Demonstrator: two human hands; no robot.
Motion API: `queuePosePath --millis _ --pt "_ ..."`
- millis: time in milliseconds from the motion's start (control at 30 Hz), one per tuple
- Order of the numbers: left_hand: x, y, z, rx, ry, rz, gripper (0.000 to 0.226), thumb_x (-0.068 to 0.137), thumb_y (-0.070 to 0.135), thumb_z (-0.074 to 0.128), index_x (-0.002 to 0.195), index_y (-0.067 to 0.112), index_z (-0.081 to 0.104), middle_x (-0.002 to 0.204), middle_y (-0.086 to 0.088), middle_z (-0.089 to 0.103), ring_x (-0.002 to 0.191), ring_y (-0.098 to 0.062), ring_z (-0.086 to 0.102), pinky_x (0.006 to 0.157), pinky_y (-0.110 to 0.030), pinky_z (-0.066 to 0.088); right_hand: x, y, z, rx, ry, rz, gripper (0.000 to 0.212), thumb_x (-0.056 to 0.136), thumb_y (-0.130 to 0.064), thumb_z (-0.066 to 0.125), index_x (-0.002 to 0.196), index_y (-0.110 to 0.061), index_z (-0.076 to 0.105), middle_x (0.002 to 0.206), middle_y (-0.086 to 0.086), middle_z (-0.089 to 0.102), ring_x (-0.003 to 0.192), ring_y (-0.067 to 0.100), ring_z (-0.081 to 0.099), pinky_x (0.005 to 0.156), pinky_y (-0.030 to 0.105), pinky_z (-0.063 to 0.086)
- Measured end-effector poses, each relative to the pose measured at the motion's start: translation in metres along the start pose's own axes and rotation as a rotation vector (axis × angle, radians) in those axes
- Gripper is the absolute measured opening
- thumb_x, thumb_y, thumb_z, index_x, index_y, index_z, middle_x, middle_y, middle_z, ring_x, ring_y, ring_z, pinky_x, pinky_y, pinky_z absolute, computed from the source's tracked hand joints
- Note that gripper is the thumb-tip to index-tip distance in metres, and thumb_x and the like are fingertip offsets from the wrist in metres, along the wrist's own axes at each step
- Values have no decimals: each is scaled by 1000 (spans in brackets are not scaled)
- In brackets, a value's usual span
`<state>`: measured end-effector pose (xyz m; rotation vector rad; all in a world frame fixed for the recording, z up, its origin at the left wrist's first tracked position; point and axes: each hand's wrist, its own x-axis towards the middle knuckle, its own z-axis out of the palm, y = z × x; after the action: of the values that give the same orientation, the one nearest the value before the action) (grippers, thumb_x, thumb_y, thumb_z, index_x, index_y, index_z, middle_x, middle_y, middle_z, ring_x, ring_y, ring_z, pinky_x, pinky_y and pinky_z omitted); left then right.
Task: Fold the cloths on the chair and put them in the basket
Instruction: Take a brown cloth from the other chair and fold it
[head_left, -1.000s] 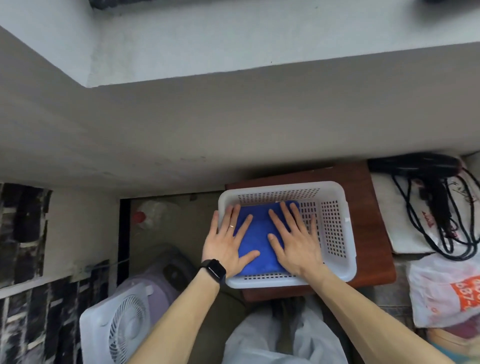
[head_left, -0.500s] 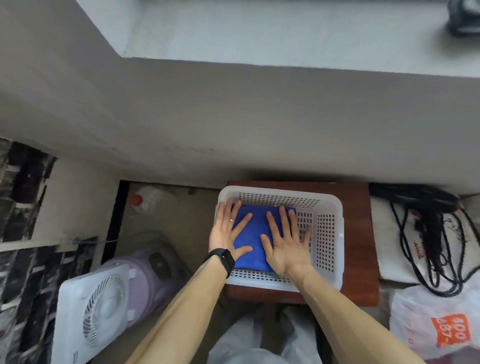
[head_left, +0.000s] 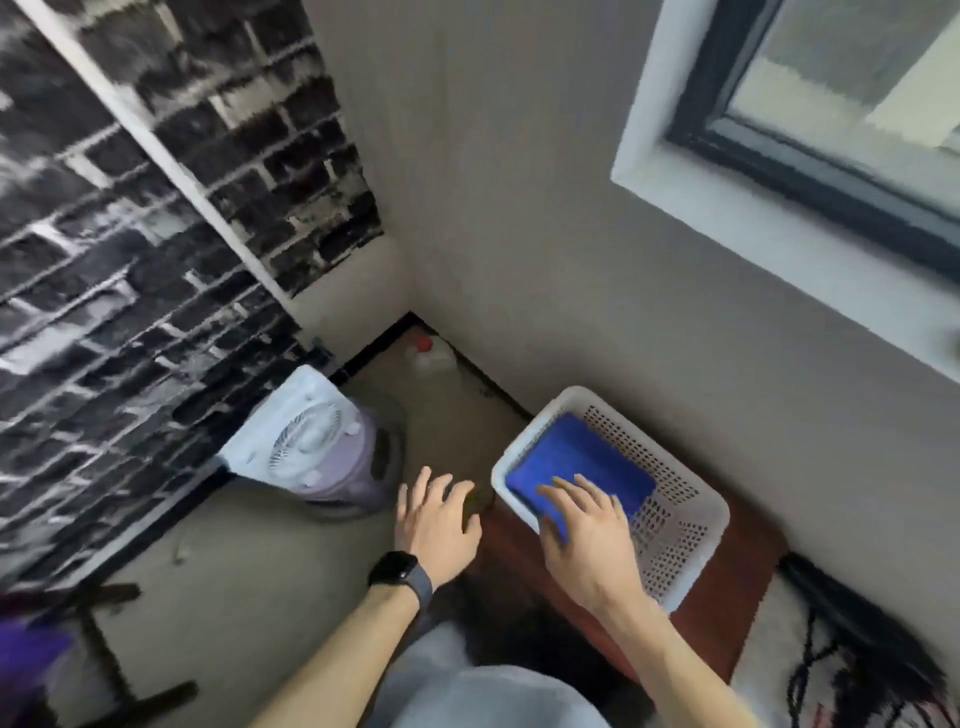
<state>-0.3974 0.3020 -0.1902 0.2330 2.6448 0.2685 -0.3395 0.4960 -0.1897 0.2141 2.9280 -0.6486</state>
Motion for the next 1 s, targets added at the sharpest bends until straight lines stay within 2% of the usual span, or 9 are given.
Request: queuePosePath --millis 67,133,167,300,500,567,733,867,1000 --pt "-37 -34 -9 -194 113 -158 51 84 46 43 130 31 56 139 5 54 140 -28 36 114 -45 27 4 -43 -12 41 9 -187 36 87 -32 53 120 -31 68 127 -9 67 129 26 55 102 47 45" --pt "-76 -74 -17 -342 253 -290 48 80 44 46 119 24 65 118 -3 68 118 -33 57 100 -41 43 8 -94 -18 81 -5 -365 34 87 -32 52 116 -30 70 122 -11 69 123 25 59 98 45 48" --pt "-97 -93 -25 -358 295 -361 42 80 40 52 116 24 67 111 -5 70 108 -33 61 94 -39 46 7 -120 -19 93 -15 -456 33 87 -32 52 114 -29 70 120 -11 70 121 25 60 96 46 50" --pt "-182 -163 -43 -387 455 -579 38 86 34 58 123 26 62 113 -4 69 107 -28 60 89 -34 47 -15 -231 -9 97 -75 -788 33 87 -30 50 113 -25 69 110 -7 73 111 26 63 91 42 52" --pt "-315 -268 -23 -499 668 -891 40 86 38 54 123 26 62 113 -2 70 105 -27 64 88 -36 50 -88 -377 53 68 -270 -1100 25 91 -33 49 109 -27 65 106 -8 71 106 26 63 90 39 50" --pt "-362 -302 -12 -514 690 -971 38 88 38 54 124 30 61 113 1 69 106 -25 63 92 -37 49 -121 -420 78 51 -321 -1174 29 92 -36 47 115 -32 64 111 -10 70 107 24 64 91 40 50" --pt "-468 -388 12 -547 779 -1109 32 89 35 54 120 31 61 112 5 69 104 -22 63 82 -32 47 -206 -517 136 50 -412 -1290 38 91 -43 44 122 -33 64 121 -15 68 117 21 62 96 41 50" --pt "-532 -440 22 -560 762 -1178 37 91 35 54 128 33 56 114 2 66 104 -23 62 82 -32 46 -258 -579 169 49 -482 -1295 37 90 -41 49 123 -31 63 121 -11 69 115 24 62 95 41 51" --pt "-567 -490 37 -624 764 -1203 41 94 37 51 134 33 52 120 0 63 108 -22 59 90 -35 48 -288 -625 198 47 -526 -1271 36 89 -31 62 125 -26 65 119 -2 71 112 28 63 94 44 52"
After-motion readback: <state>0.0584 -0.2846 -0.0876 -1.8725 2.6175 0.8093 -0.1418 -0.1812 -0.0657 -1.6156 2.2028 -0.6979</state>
